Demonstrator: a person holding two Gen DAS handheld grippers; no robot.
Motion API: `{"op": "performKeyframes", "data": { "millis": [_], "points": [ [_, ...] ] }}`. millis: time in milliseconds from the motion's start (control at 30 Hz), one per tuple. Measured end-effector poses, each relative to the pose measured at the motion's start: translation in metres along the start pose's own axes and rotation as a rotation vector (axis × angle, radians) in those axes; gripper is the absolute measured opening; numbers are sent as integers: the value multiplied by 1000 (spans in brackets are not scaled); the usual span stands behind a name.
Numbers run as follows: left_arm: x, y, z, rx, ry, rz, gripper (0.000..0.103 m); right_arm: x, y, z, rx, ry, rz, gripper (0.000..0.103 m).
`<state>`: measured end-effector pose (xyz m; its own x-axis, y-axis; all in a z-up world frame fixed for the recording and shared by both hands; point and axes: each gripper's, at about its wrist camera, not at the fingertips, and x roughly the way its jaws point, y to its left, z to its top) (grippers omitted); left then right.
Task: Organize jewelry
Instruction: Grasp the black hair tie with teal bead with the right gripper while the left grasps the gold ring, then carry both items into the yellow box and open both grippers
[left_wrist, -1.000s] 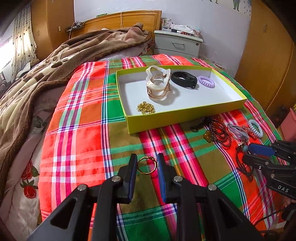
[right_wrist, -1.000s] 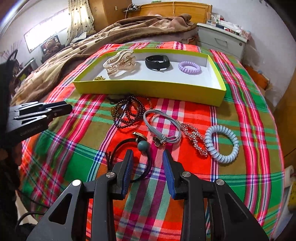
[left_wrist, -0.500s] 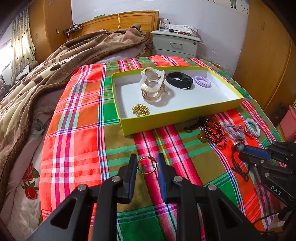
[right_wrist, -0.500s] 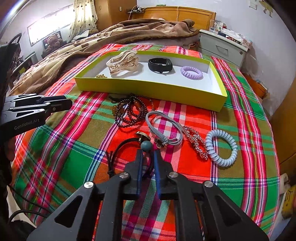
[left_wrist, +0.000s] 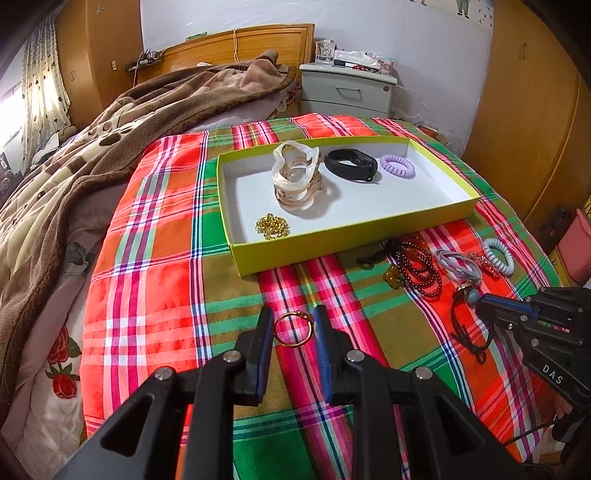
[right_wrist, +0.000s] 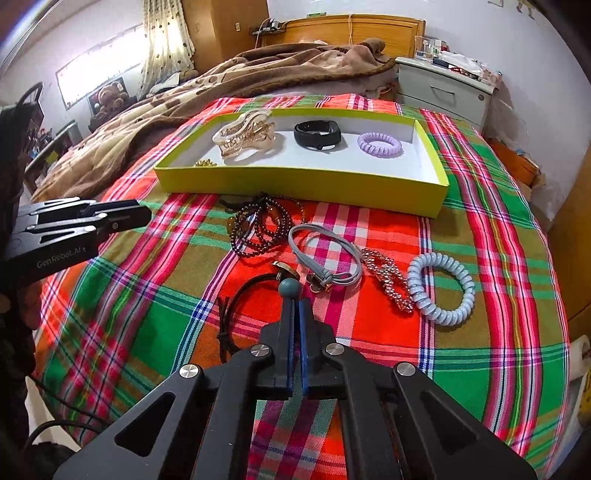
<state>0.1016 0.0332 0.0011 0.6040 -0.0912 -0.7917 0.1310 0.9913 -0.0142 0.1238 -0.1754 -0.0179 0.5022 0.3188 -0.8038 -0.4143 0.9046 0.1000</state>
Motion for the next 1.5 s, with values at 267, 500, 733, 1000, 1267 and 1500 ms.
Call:
{"op": "performKeyframes", "data": {
  "millis": [267,500,733,1000,1267,1500],
  "points": [
    [-10,1,2,-2,-25,-4,22,-16,-6,4,31,-50,12,2],
    [-17,0,11,-2,-37,-27,22,-34,-14,14,58,-95,26,2],
    [-19,-7,32,15,-61,-49,22,-45,-27,38,67,-142,18,2],
    [-7,-16,59,31,-71,-84,22,-44,-48,71,93,-178,19,2],
    [16,-29,81,49,-54,-123,22,-21,-69,107,129,-175,26,2],
    [38,-36,93,59,-32,-139,22,11,-81,127,146,-134,21,2]
  ]
}}
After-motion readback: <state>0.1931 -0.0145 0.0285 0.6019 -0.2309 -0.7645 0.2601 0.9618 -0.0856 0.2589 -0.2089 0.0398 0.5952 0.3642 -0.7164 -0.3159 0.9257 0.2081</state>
